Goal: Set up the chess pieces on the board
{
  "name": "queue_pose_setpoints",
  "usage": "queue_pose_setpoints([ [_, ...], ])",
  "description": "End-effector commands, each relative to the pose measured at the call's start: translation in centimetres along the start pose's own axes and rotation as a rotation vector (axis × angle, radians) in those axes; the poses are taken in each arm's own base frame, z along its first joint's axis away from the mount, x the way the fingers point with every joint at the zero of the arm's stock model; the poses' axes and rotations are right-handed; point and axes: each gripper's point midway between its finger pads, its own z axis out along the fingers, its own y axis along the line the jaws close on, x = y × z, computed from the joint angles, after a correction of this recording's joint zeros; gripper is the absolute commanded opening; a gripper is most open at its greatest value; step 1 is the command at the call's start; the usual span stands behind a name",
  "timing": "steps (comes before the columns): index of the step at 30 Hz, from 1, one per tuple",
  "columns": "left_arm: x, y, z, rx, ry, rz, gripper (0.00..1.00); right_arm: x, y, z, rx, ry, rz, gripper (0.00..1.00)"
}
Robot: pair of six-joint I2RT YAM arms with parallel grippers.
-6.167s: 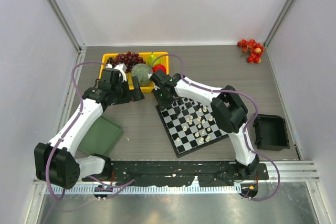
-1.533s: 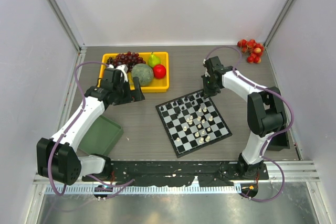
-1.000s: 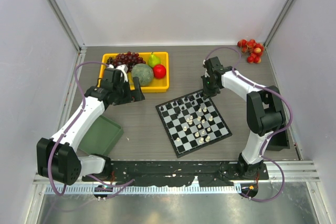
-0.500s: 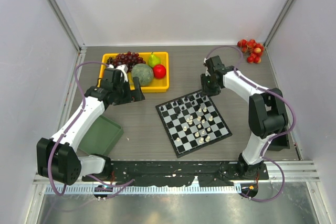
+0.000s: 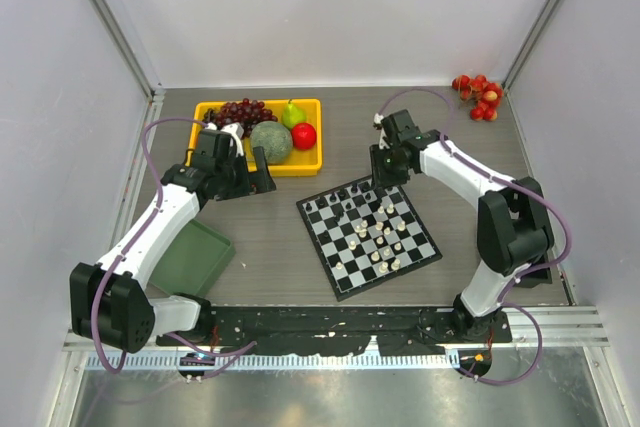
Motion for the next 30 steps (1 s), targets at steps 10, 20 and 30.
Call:
queue_pose_setpoints([
  [10,-1.2,-1.1,-0.4,0.04,-0.042,0.001,0.99,2.8,0.4,1.6,0.031,0.074,-0.024,0.36],
  [20,-1.4,-1.2,-0.4,0.041,-0.045,0.003,0.99,2.1,0.4,1.2,0.038,0.045,-0.027,0.35],
  [30,-1.1,-1.0,-0.3,0.037,-0.039,0.001,0.99,0.3,1.0,-0.3,0.019,-0.038,-0.014,0.36],
])
